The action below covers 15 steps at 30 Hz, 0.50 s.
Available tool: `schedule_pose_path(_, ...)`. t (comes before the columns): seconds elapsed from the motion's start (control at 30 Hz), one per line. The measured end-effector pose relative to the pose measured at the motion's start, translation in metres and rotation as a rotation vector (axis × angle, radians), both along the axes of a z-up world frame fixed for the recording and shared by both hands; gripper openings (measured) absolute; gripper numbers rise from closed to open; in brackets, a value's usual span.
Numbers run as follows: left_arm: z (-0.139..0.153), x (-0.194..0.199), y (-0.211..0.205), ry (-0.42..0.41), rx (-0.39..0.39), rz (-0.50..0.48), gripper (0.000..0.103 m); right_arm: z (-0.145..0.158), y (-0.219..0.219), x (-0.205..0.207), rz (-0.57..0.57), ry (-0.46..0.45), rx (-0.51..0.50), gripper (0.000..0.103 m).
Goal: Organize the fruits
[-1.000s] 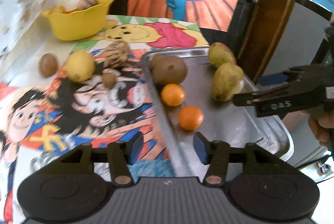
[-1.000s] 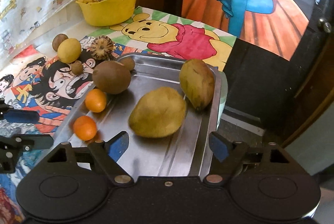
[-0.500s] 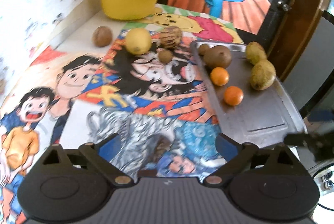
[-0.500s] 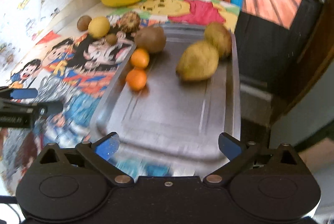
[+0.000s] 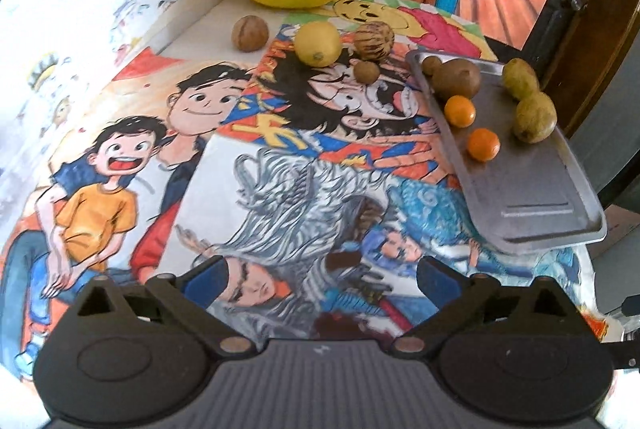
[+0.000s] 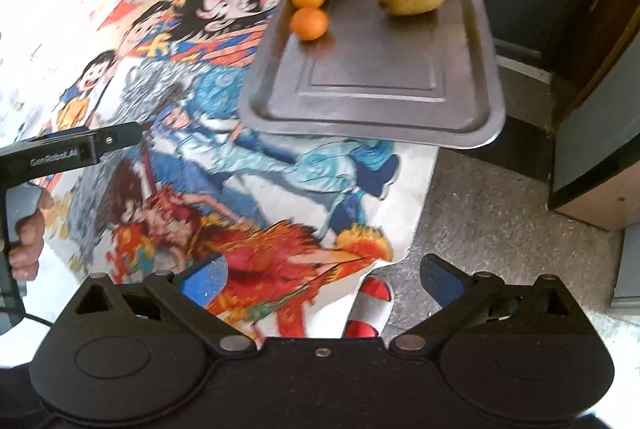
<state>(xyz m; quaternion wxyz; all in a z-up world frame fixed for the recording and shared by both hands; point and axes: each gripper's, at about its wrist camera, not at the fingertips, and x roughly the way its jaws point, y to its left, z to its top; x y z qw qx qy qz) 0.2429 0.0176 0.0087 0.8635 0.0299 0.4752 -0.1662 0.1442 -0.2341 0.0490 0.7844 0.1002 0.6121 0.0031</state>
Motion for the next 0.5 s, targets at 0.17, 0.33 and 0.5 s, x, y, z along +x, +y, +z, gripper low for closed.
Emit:
schedule_pose_path(0.17,0.001,-0.001,0.01,0.02,0.024,0.027,0.102,0.007,0.009,0.018,0.045,-0.04,0.02,0.102)
schedule_pose_path(0.33,0.004,0.006,0.017,0.014,0.037,0.065,0.102,0.012,0.017,0.05,0.092,-0.088,0.074,0.102)
schedule_pose_path(0.5,0.011,0.021,0.022,-0.026,0.048,0.087,0.102,0.024,0.024,0.089,0.149,-0.176,0.08,0.102)
